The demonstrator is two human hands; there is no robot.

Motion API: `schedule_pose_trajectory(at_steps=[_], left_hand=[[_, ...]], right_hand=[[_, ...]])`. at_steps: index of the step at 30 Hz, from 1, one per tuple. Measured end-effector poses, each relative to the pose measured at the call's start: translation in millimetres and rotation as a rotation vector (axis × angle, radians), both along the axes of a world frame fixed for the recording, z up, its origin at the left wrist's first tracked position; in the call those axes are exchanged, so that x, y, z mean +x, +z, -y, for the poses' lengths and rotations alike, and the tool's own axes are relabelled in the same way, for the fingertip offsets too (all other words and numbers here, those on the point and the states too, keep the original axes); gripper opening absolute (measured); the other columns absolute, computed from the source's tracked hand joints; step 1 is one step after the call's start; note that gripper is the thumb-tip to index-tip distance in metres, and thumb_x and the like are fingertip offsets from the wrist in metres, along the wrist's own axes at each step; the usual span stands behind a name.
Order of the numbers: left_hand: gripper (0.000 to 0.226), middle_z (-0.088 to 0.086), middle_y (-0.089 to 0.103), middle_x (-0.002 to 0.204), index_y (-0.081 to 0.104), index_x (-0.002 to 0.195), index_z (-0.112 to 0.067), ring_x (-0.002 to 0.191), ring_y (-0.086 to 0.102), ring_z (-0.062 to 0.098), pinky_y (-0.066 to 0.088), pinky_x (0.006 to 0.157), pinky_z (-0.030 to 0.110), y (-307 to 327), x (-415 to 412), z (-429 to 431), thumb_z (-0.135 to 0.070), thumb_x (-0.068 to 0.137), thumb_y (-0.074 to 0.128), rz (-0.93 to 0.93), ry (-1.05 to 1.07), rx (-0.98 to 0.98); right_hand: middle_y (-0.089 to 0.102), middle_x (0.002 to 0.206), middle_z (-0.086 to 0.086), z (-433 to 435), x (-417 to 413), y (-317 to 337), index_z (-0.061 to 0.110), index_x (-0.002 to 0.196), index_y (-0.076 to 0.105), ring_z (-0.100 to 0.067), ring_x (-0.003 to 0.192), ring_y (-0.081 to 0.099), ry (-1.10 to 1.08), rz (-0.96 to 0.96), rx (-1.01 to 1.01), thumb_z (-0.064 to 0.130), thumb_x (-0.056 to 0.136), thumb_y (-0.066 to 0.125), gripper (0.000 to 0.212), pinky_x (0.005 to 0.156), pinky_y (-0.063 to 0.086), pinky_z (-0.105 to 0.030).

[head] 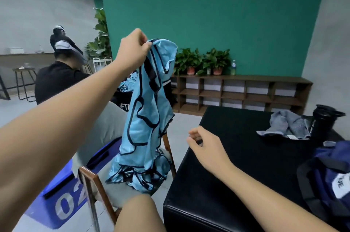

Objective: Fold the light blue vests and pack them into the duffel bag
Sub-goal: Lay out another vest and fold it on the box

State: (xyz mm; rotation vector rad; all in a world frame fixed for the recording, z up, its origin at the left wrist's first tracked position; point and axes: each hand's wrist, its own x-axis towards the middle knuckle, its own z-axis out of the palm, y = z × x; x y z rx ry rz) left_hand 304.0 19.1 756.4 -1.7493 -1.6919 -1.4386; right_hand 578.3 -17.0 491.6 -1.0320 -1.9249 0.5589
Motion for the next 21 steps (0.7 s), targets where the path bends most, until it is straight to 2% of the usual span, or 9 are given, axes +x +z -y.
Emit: schedule_pose_trajectory(at_steps=[2, 5, 9, 11, 13, 15, 18, 19, 21], left_hand=[[0.016, -0.002, 0.064, 0.097, 0.062, 0.107, -0.014, 0.093, 0.057, 0.019, 0.04, 0.073, 0.03, 11.3, 24.9, 8.5, -0.03, 0.104, 0.06, 0.011, -0.042, 0.018], [0.017, -0.003, 0.064, 0.095, 0.064, 0.105, -0.014, 0.093, 0.058, 0.019, 0.041, 0.075, 0.033, 22.0, 59.9, 19.2, -0.031, 0.103, 0.062, 0.034, -0.11, 0.032], [0.019, -0.004, 0.067, 0.095, 0.066, 0.102, -0.014, 0.094, 0.062, 0.019, 0.046, 0.076, 0.034, 25.6, 102.0, 29.7, -0.032, 0.101, 0.064, 0.058, -0.205, 0.011], [0.019, -0.003, 0.069, 0.096, 0.066, 0.102, -0.014, 0.094, 0.063, 0.019, 0.047, 0.075, 0.033, 25.3, 119.0, 34.8, -0.033, 0.1, 0.064, 0.06, -0.238, 0.003], [0.019, -0.003, 0.07, 0.097, 0.067, 0.101, -0.014, 0.094, 0.064, 0.019, 0.05, 0.076, 0.034, 24.9, 130.2, 40.1, -0.033, 0.099, 0.066, 0.053, -0.256, -0.005], [0.019, -0.004, 0.071, 0.095, 0.068, 0.098, -0.016, 0.091, 0.064, 0.017, 0.052, 0.077, 0.034, 23.9, 132.7, 42.1, -0.035, 0.098, 0.068, 0.06, -0.261, -0.014], [0.018, -0.006, 0.071, 0.089, 0.066, 0.089, -0.023, 0.082, 0.064, 0.016, 0.052, 0.071, 0.032, 20.8, 123.9, 42.5, -0.039, 0.094, 0.072, 0.133, -0.282, -0.042], [0.018, -0.006, 0.071, 0.086, 0.066, 0.088, -0.023, 0.077, 0.064, 0.015, 0.054, 0.07, 0.032, 19.2, 119.9, 42.2, -0.038, 0.093, 0.074, 0.17, -0.294, -0.051], [0.019, -0.005, 0.07, 0.08, 0.066, 0.088, -0.02, 0.066, 0.061, 0.011, 0.053, 0.064, 0.029, 16.1, 113.8, 42.7, -0.036, 0.093, 0.075, 0.23, -0.316, -0.06]], right_hand=[[0.068, 0.106, 0.017, 15.8, 5.2, 24.5, 0.032, 0.112, 0.066, 0.004, 0.102, 0.062, -0.009, -0.089, -0.015, 0.041, 0.101, 0.068, 0.014, 0.088, 0.051, -0.02], [0.069, 0.104, 0.012, 38.9, 19.2, 55.9, 0.033, 0.112, 0.066, 0.001, 0.098, 0.063, -0.002, -0.216, -0.048, 0.047, 0.096, 0.074, 0.023, 0.084, 0.052, -0.017], [0.071, 0.104, 0.01, 53.1, 41.2, 84.3, 0.034, 0.116, 0.066, -0.002, 0.094, 0.066, -0.028, -0.252, -0.072, 0.058, 0.089, 0.079, 0.039, 0.079, 0.052, -0.015], [0.072, 0.097, 0.007, 55.4, 51.4, 94.5, 0.032, 0.109, 0.069, -0.007, 0.088, 0.068, -0.062, -0.224, -0.063, 0.056, 0.089, 0.079, 0.032, 0.076, 0.055, -0.024], [0.073, 0.085, -0.001, 56.2, 61.3, 102.7, 0.027, 0.092, 0.072, -0.015, 0.072, 0.064, -0.081, -0.178, -0.01, 0.044, 0.093, 0.078, 0.018, 0.071, 0.055, -0.037], [0.072, 0.076, -0.004, 54.2, 76.2, 112.7, 0.023, 0.083, 0.072, -0.01, 0.061, 0.056, -0.128, -0.147, 0.044, 0.035, 0.095, 0.075, 0.018, 0.064, 0.051, -0.036], [0.073, 0.072, -0.004, 46.7, 107.6, 135.9, 0.023, 0.081, 0.072, -0.015, 0.062, 0.061, -0.222, -0.18, 0.089, 0.033, 0.092, 0.074, 0.015, 0.067, 0.06, -0.05], [0.073, 0.071, -0.003, 43.5, 119.5, 144.2, 0.023, 0.081, 0.072, -0.016, 0.062, 0.061, -0.257, -0.183, 0.107, 0.033, 0.091, 0.074, 0.014, 0.067, 0.06, -0.05], [0.069, 0.067, 0.001, 40.0, 141.7, 162.5, 0.021, 0.083, 0.073, -0.014, 0.06, 0.056, -0.328, -0.187, 0.148, 0.031, 0.091, 0.076, 0.014, 0.062, 0.051, -0.036]])
